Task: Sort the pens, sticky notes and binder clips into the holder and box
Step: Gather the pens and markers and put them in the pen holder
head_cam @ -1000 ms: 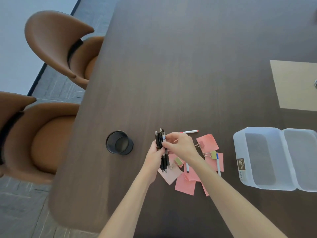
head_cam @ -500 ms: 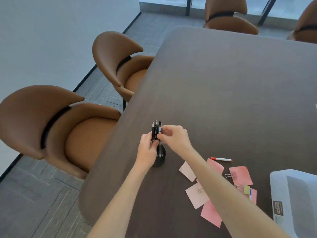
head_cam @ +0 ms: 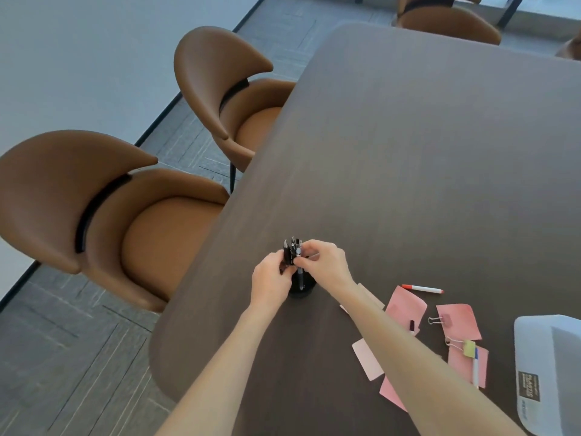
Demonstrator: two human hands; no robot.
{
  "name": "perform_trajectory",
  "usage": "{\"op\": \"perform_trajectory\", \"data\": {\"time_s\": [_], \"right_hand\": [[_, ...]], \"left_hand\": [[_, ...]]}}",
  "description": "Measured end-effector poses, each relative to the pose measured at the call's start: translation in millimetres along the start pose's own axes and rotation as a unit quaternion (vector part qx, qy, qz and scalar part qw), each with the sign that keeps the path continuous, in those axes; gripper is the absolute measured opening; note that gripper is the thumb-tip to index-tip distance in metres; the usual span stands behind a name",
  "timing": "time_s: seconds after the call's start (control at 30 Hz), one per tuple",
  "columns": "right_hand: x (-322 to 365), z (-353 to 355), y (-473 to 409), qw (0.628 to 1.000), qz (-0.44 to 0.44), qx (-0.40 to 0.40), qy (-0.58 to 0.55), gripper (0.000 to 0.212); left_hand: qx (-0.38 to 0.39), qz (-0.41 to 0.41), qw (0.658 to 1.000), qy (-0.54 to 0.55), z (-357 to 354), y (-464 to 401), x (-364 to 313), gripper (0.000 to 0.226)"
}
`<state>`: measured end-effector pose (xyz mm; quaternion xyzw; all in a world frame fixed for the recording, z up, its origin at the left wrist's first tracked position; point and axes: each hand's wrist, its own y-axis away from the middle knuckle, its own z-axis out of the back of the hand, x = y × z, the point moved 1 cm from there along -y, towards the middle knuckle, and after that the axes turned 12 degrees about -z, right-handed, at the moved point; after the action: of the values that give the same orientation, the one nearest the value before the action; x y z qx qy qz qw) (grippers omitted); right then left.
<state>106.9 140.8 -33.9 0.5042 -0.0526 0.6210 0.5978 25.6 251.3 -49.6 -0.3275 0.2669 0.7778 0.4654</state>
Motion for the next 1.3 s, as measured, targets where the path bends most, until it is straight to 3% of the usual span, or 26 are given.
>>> {"op": "perform_trajectory", "data": {"time_s": [0.2,0.33,0.6,0.7,0.77,0.97,1.17,1.23,1.3], "right_hand": [[-10,-7,-6,0.999,0.004,-0.022,0.031,0.012],[-12,-10,-9,0.998,0.022,-0.039,0.052,0.007],[-19,-13,-16,0.994,0.039,-0.057,0.088,0.016],[-22,-15,-16,0.994,0.04,-0.063,0.075,0.025],[-24,-15,-14,0.995,0.039,-0.069,0.067,0.032],[-38,4,-6,0.991,0.026,-0.129,0.001,0.02],[-84,37,12,0.988,-0.023,-0.148,-0.024,0.016],[-105,50,20,0.985,-0.055,-0.16,-0.036,0.016],[-126,62,30,0.979,-0.084,-0.179,-0.046,0.015]], "left_hand": [[0.011,-0.04,0.996,-0.074,-3,-7,-1,0.005],[-0.026,-0.042,0.996,-0.071,-7,-5,4,0.007],[0.001,-0.027,0.998,-0.055,-2,-8,7,0.018],[-0.011,-0.027,0.999,-0.028,0,-6,4,0.037],[-0.029,-0.023,0.999,-0.018,-1,-4,1,0.047],[-0.11,-0.033,0.992,0.054,-3,-2,-19,0.037],[-0.204,-0.096,0.974,0.029,-17,13,-44,0.026],[-0.165,-0.125,0.977,0.053,-33,22,-60,0.021],[-0.081,-0.099,0.985,0.115,-55,30,-74,0.019]]}}
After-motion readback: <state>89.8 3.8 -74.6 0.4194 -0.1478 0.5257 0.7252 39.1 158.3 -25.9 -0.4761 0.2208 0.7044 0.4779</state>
